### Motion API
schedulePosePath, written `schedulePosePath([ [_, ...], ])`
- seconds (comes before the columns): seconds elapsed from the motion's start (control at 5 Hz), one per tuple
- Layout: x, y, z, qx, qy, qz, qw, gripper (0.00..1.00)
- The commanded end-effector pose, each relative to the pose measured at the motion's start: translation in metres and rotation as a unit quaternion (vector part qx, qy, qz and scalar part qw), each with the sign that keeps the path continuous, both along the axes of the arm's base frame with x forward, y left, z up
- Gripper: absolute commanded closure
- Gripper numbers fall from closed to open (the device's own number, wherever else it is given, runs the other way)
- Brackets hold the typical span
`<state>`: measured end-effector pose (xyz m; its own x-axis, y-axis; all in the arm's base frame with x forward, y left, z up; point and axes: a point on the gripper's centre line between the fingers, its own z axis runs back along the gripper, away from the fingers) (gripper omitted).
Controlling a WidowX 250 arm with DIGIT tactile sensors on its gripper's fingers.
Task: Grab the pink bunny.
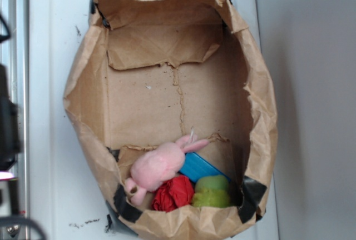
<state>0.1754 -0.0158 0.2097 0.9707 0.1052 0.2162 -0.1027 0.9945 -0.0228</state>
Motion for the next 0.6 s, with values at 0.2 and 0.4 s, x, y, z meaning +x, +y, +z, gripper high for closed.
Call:
schedulePosePath([
  [0.2,0.083,0.02,-0.044,0.009,0.019,0.074,0.997,0.0],
  [0.4,0.108,0.028,-0.075,0.019,0.043,0.095,0.994,0.0],
])
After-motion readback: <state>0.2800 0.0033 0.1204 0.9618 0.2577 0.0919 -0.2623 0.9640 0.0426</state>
